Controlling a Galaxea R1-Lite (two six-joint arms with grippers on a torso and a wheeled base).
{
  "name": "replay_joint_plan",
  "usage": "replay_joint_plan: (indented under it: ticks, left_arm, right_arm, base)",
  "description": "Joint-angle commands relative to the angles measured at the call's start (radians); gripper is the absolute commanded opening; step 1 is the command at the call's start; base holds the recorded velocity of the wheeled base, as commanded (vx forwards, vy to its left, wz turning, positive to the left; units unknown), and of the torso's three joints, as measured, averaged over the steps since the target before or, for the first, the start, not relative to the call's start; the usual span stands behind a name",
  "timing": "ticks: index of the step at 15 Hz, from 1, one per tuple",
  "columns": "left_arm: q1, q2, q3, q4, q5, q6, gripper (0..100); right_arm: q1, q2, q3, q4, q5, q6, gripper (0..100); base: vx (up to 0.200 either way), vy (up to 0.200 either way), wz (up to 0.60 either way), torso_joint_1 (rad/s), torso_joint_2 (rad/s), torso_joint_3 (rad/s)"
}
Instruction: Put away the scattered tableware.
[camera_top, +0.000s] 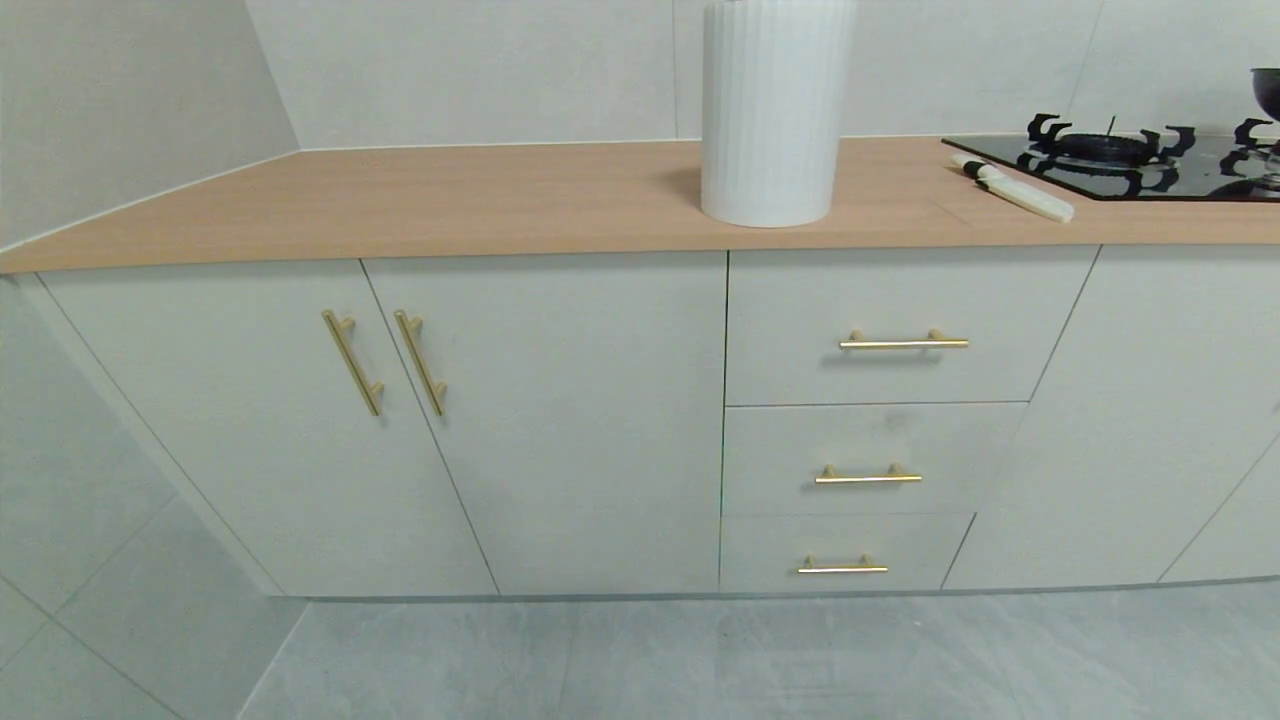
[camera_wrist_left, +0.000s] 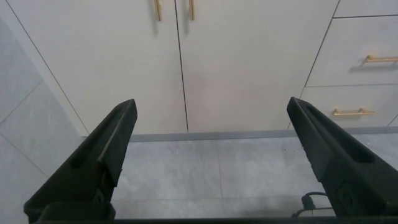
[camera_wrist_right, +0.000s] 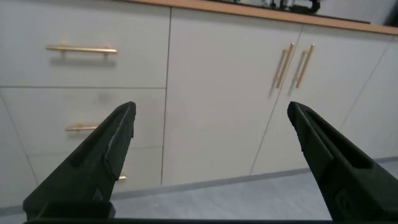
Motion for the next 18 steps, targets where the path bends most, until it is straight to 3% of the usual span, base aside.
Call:
replay_joint_plan:
  ticks: [1, 2, 6, 12, 18]
  left_arm:
    - [0.000, 0.000, 0.000, 0.000, 0.000, 0.000, 100]
    - [0.000, 0.000, 0.000, 0.000, 0.000, 0.000, 100]
    - [0.000, 0.000, 0.000, 0.000, 0.000, 0.000, 100]
    - [0.000, 0.000, 0.000, 0.000, 0.000, 0.000, 100]
    - [0.000, 0.000, 0.000, 0.000, 0.000, 0.003, 100]
  right_arm:
    - [-0.003, -0.021, 0.095, -0.003, 0.188, 0.017, 100]
    - [-0.003, -0.021, 0.141, -0.024, 0.260, 0.019, 100]
    - [-0.003, -0.021, 0.141, 0.042, 0.363, 0.108, 100]
    - [-0.003, -0.021, 0.139, 0.134, 0.358, 0.116, 100]
    - [-0.003, -0.021, 0.141, 0.132, 0.357, 0.116, 100]
  base:
    - [0.000, 0.000, 0.00, 0.000, 0.00, 0.000]
    - [0.000, 0.000, 0.00, 0.000, 0.00, 0.000]
    - [0.000, 0.000, 0.00, 0.000, 0.00, 0.000]
    - [0.000, 0.000, 0.00, 0.000, 0.00, 0.000]
    - [0.000, 0.000, 0.00, 0.000, 0.00, 0.000]
